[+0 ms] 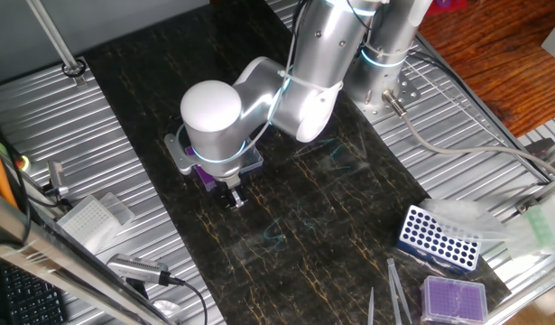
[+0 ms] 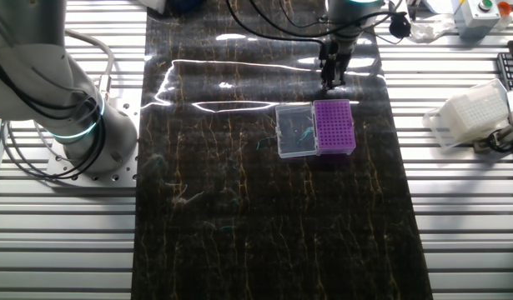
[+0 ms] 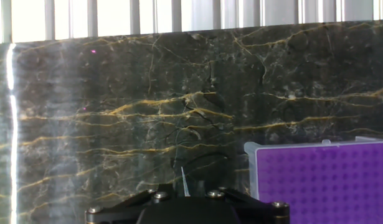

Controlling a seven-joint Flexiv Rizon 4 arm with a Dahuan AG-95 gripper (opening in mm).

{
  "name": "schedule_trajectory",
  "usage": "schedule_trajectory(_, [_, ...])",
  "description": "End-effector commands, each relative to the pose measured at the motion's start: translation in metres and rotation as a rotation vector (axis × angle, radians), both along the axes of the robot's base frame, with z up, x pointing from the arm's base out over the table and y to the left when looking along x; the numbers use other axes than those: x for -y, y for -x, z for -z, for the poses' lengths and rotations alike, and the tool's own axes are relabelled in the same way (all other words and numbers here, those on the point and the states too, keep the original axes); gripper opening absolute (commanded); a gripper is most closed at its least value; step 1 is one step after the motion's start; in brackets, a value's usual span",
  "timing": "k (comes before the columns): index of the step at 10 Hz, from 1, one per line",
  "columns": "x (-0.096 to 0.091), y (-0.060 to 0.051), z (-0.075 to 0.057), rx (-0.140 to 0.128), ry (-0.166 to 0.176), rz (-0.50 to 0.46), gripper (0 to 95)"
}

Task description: Insert a small pipette tip into the holder for small pipette tips

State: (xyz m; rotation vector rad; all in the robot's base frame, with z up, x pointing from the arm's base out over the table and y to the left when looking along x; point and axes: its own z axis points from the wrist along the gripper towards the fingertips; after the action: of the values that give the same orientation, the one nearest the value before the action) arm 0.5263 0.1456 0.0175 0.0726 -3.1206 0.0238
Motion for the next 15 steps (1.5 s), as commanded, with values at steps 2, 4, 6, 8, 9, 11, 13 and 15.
schedule_trajectory(2, [-0.0005,0.0001,0.0007,0.001,-0.022,-0.018,0.0])
schedule_trajectory(4, [-0.0005,0.0001,0.0008,0.001,-0.024,-0.018,0.0])
schedule_trajectory(6, [-0.0005,0.0001,0.0009,0.000,-0.025,-0.022,0.0])
schedule_trajectory(8, [-0.0005,0.0003,0.0011,0.001,-0.025,-0.025,19.0])
schedule_trajectory(9, [-0.0005,0.0003,0.0011,0.001,-0.025,-0.025,19.0])
schedule_trajectory(11, [-0.0005,0.0003,0.0011,0.001,-0.024,-0.022,19.0])
schedule_trajectory(13, [-0.0005,0.0007,0.0027,-0.004,-0.024,-0.023,19.0])
schedule_trajectory(15, [-0.0006,0.0023,0.0056,-0.004,-0.023,-0.024,0.0])
